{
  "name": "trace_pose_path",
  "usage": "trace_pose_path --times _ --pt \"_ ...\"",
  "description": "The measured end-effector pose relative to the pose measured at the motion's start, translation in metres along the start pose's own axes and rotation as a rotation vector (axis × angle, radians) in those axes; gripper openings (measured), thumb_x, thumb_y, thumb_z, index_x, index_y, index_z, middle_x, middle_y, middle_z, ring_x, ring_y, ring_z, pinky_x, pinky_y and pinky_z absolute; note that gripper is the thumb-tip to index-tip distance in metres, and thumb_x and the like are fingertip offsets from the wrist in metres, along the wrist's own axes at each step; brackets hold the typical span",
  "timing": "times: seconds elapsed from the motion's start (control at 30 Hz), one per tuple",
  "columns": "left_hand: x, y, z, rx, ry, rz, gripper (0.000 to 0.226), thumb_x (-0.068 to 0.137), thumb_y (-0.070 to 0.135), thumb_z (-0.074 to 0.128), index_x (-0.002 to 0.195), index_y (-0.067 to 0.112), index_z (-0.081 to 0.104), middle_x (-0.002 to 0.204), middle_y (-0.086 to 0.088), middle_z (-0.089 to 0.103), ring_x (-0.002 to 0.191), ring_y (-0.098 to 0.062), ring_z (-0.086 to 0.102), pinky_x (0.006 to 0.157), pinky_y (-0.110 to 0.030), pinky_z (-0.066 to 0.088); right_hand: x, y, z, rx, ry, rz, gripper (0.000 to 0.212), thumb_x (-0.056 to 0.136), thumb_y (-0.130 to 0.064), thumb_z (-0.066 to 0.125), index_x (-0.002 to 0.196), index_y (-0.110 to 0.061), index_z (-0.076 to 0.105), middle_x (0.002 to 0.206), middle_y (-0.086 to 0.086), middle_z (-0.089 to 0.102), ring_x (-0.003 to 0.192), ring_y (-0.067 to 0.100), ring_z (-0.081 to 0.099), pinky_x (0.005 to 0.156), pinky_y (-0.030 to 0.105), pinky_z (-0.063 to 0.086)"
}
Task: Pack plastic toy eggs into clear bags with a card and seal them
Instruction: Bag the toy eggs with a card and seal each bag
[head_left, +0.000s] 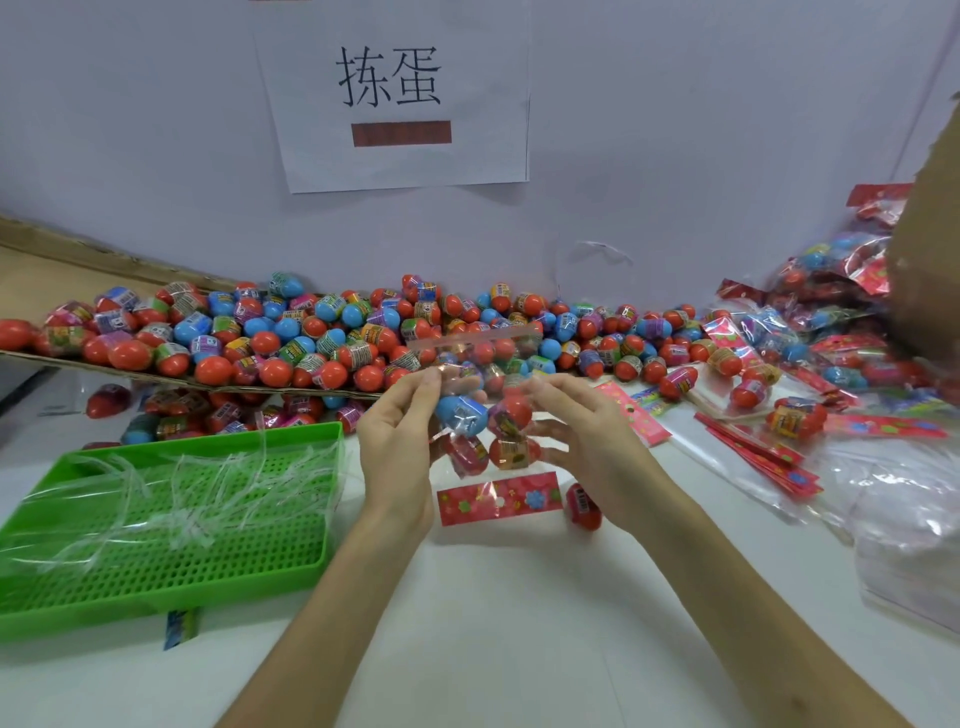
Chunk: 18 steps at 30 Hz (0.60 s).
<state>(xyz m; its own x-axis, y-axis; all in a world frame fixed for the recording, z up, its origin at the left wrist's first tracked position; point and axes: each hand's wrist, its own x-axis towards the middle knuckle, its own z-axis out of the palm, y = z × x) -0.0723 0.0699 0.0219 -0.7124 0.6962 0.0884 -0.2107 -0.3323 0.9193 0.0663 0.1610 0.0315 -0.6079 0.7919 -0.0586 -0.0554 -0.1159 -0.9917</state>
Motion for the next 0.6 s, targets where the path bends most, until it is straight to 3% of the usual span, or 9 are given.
trace_pose_path --times 0.13,0.3,0.4,0.6 --pt "0.001 0.0011 -0.0019 -0.041 0.083 -0.009 0.024 0.103 0.026 0.061 0.094 0.017 0.081 0.097 -0.009 0.08 0.083 -0.019 0.075 0.062 -0.026 0.059 0.0008 0.005 -0.0003 -0.098 0.01 -0.027 0.014 0.091 -0.029 0.074 0.1 -0.019 0.076 0.093 -0.004 0.078 0.089 0.013 0.075 0.072 0.02 0.059" --pt "-0.0012 0.0026 0.0002 -0.099 0.139 -0.03 0.028 0.103 0.025 0.061 0.086 0.022 0.083 0.098 -0.009 0.08 0.08 -0.017 0.075 0.056 -0.021 0.057 -0.0002 0.0067 0.0009 -0.061 0.052 -0.052 0.03 0.076 -0.036 0.08 0.095 -0.012 0.079 0.091 0.002 0.079 0.086 0.015 0.076 0.069 0.021 0.059" --pt "0.0008 0.0034 -0.0009 -0.137 0.156 -0.071 0.023 0.103 0.025 0.061 0.092 0.019 0.081 0.102 -0.011 0.08 0.089 -0.021 0.077 0.063 -0.027 0.061 0.0002 0.0067 0.0011 -0.133 0.053 -0.038 0.023 0.081 -0.034 0.08 0.089 -0.012 0.077 0.085 0.0 0.078 0.081 0.012 0.075 0.066 0.02 0.058" --pt "0.0007 0.0048 -0.0011 -0.146 0.14 -0.108 0.023 0.103 0.024 0.061 0.094 0.019 0.081 0.097 -0.008 0.08 0.083 -0.019 0.078 0.059 -0.027 0.06 0.0 0.0053 0.0025 -0.226 0.035 -0.1 0.02 0.088 -0.025 0.078 0.089 -0.006 0.071 0.083 0.007 0.076 0.078 0.018 0.075 0.067 0.026 0.061"
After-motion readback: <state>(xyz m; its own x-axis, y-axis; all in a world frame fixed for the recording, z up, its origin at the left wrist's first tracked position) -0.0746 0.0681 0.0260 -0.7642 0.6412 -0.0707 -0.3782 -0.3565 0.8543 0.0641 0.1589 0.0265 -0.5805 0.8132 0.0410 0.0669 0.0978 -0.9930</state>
